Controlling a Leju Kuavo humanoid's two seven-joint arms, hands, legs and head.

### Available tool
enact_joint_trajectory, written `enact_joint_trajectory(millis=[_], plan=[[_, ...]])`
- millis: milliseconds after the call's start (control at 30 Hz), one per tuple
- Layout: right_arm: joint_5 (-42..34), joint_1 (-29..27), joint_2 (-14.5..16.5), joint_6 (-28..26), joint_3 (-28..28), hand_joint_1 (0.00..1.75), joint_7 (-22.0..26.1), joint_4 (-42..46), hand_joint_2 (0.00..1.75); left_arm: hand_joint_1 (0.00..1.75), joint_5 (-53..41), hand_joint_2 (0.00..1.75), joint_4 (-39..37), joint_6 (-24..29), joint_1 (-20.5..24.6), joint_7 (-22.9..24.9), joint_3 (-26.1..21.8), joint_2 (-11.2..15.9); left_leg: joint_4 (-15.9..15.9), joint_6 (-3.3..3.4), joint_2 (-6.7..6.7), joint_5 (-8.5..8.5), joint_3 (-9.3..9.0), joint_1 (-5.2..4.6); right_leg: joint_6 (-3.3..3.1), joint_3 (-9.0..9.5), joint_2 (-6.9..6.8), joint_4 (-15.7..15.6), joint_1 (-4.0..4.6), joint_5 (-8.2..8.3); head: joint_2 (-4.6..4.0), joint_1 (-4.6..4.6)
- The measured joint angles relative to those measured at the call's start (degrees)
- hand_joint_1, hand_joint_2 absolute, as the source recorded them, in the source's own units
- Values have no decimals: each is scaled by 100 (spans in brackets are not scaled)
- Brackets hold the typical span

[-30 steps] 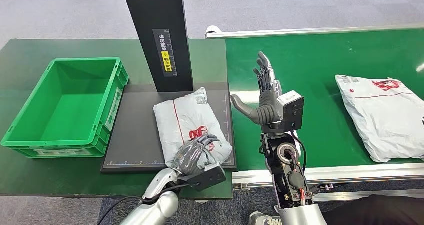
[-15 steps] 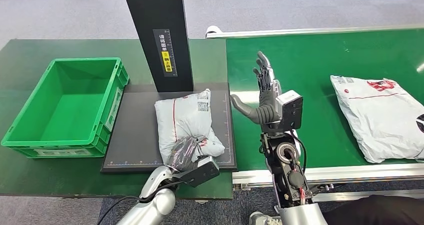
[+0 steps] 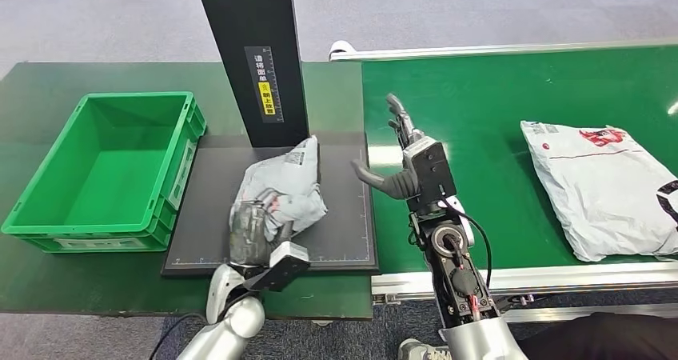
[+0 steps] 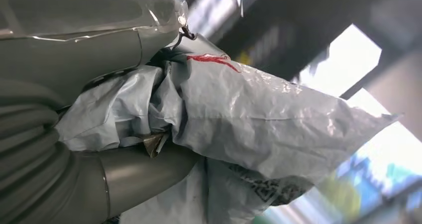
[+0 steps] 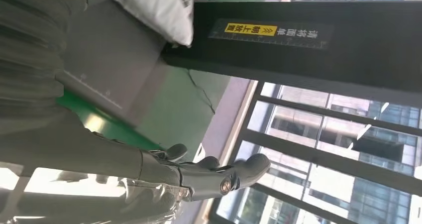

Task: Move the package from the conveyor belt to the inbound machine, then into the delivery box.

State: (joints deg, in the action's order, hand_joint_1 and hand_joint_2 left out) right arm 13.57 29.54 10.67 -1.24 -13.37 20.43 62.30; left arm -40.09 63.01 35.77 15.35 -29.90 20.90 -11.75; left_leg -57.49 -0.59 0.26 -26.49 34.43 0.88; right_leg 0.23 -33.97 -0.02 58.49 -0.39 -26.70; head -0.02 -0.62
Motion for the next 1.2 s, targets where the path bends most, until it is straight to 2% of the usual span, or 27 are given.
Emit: enact_joint_trajectory(millis=[133, 200, 333, 567, 700, 1033, 1200], plan=[[612, 218, 2, -527, -86, 0, -340, -410, 175, 175, -441, 175, 674, 211, -203, -608, -527, 0, 0, 0, 5, 0, 1, 0, 0, -3, 2, 1, 1, 0, 0, -1], [898, 318, -8, -585, -173, 0, -548, -612, 175, 175, -700, 175, 934, 211, -281, -773, -840, -43, 0, 0, 6, 0, 2, 0, 0, -4, 1, 0, 0, 0, 1, -1], [1016, 435, -12, -595, -281, 0, -656, -864, 175, 175, -799, 175, 1231, 211, -379, -837, -1191, -88, 0, 0, 1, 0, 3, 0, 0, -3, -1, 0, 0, 0, -1, -2], [1047, 488, -12, -599, -338, 0, -674, -1046, 175, 175, -826, 175, 1414, 211, -440, -856, -1389, -114, 0, 0, -1, 0, 4, 0, 0, -4, -1, 0, 0, 0, 0, -1], [1426, 587, -14, -561, -424, 0, -974, -1203, 175, 175, -1386, 175, 1588, 211, -437, -955, -1585, -196, 0, 0, 2, 0, 5, 0, 0, -6, 0, 0, 0, 0, 0, -1], [1686, 811, -22, -176, -534, 0, -1172, -1720, 175, 175, -2052, 175, 2852, 211, -5, -991, -2256, -185, 0, -1, 0, 2, 6, 2, -1, -9, 0, 1, 2, 0, 1, -1], [1626, 762, -126, -129, -628, 0, -1229, -1751, 175, 175, -2880, 175, 3398, 211, 657, -991, -2676, -11, -1, -1, 0, 3, 5, 2, 0, -8, 0, 1, 2, 0, 1, -3]])
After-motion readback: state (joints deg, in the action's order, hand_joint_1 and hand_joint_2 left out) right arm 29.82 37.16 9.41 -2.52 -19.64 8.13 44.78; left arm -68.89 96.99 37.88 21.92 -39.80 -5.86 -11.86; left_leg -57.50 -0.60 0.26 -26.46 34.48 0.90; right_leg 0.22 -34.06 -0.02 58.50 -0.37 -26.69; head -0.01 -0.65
